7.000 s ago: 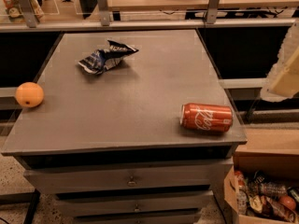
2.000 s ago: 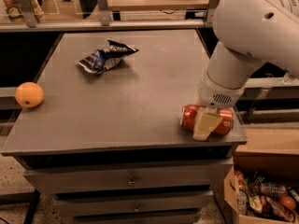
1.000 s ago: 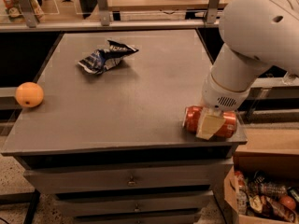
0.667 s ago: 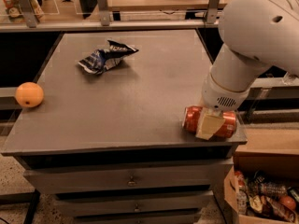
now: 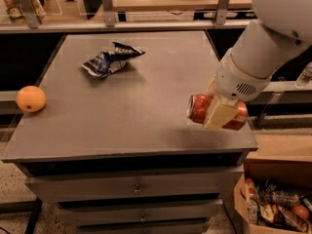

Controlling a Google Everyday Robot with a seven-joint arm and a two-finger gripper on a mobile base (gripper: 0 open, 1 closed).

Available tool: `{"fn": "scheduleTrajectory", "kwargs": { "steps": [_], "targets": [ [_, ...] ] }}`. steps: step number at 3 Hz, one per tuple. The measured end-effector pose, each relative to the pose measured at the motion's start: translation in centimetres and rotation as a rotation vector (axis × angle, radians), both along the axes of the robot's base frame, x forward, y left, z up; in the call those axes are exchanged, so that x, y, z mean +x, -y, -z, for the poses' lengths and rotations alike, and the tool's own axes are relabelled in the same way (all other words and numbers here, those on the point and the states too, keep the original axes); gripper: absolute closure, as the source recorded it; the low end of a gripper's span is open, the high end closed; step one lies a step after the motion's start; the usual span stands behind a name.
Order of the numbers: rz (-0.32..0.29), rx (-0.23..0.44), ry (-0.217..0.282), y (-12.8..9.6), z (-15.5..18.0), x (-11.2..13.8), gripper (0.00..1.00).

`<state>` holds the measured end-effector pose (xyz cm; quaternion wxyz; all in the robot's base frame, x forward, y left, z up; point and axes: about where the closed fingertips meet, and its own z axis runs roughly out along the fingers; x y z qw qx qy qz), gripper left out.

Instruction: Place coke can upright

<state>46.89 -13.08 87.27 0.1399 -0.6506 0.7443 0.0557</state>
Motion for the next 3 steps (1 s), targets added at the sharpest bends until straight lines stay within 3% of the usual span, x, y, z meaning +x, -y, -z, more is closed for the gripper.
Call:
{"fn": "scheduleTrajectory", "kwargs": {
  "steps": [1, 2, 3],
  "targets": [
    [-0.065, 0.091, 0.055, -1.14, -3.53, 0.21, 1.00],
    [-0.065, 0.091, 0.055, -1.15, -3.53, 0.21, 1.00],
    [-0.069, 0.192, 0.064, -0.85, -3.27, 0.60, 1.00]
  ]
}}
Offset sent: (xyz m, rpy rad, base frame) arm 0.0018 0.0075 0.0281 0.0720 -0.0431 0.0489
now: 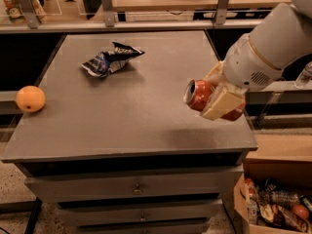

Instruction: Place coke can upright

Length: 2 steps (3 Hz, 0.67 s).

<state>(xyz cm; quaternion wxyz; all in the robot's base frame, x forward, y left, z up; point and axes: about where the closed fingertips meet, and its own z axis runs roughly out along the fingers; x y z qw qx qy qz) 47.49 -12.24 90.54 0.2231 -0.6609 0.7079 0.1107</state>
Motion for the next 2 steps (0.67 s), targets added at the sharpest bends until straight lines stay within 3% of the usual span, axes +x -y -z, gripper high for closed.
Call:
{"fn": "scheduleTrajectory", "kwargs": {
  "steps": [1, 2],
  "targets": [
    [-0.004, 0.221, 0.028, 1.81, 1.42, 1.25, 1.00],
    [-0.019, 0.471, 0.024, 2.68, 2.18, 1.71, 1.00]
  ]
}}
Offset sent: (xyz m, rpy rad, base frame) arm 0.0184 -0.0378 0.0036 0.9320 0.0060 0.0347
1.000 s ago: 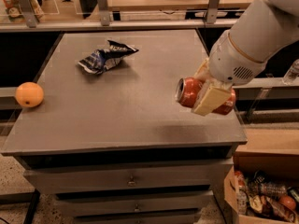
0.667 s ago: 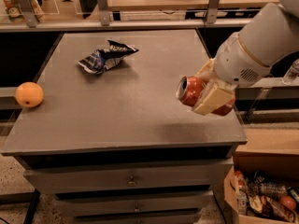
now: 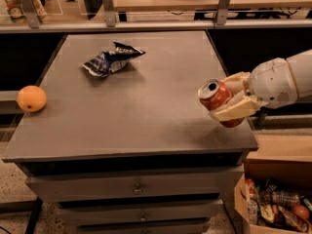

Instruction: Place coke can upright

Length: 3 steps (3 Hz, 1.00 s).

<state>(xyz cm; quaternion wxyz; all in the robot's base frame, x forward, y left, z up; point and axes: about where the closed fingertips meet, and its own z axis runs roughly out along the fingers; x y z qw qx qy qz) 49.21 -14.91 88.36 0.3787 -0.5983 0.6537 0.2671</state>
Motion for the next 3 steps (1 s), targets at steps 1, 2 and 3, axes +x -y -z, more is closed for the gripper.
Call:
{"fn": "scheduleTrajectory", "kwargs": {
  "steps": [1, 2, 3],
  "targets": [
    [-0.036, 0.259, -0.003, -0.2, -1.5, -0.2, 1.00],
    [-0.078, 0.442, -0.009, -0.5, -3.1, -0.5, 1.00],
    [-0.119, 0.540, -0.003, -0.9, -3.3, -0.4, 1.00]
  ]
}}
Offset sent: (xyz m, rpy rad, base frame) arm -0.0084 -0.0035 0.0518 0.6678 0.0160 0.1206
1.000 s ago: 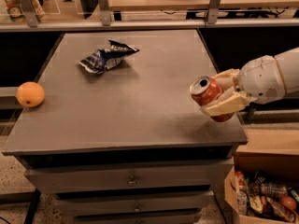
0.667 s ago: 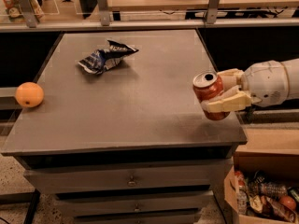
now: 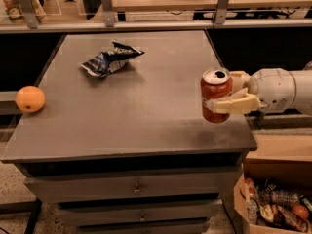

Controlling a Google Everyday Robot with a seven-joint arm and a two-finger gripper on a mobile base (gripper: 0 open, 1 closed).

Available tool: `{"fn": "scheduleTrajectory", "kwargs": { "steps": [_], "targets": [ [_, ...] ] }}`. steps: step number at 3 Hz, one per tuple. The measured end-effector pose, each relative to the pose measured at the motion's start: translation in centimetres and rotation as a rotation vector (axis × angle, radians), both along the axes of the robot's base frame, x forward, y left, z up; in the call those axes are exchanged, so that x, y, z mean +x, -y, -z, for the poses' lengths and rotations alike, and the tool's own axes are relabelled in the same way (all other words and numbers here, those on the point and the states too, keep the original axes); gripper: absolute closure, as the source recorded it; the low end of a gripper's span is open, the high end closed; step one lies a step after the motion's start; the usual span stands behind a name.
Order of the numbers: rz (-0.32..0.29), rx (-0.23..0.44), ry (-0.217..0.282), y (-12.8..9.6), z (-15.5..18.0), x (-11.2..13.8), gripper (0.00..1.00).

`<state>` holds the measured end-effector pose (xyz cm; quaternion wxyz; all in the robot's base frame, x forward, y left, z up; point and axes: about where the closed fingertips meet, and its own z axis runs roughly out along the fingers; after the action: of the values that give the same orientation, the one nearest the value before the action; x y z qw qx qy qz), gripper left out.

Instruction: Place coke can upright

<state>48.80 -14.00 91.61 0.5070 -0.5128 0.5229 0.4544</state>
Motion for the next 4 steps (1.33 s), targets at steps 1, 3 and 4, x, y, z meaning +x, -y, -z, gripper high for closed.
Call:
{"fn": "scheduleTrajectory", "kwargs": {
  "steps": [1, 3, 4],
  "targets": [
    [-0.004, 0.025, 0.015, -0.2, 0.6, 0.2, 1.00],
    [0.056, 0.096, -0.001, 0.9, 2.6, 0.7, 0.83],
    [0.082, 0.114, -0.013, 1.4, 3.4, 0.9, 0.59]
  ]
}}
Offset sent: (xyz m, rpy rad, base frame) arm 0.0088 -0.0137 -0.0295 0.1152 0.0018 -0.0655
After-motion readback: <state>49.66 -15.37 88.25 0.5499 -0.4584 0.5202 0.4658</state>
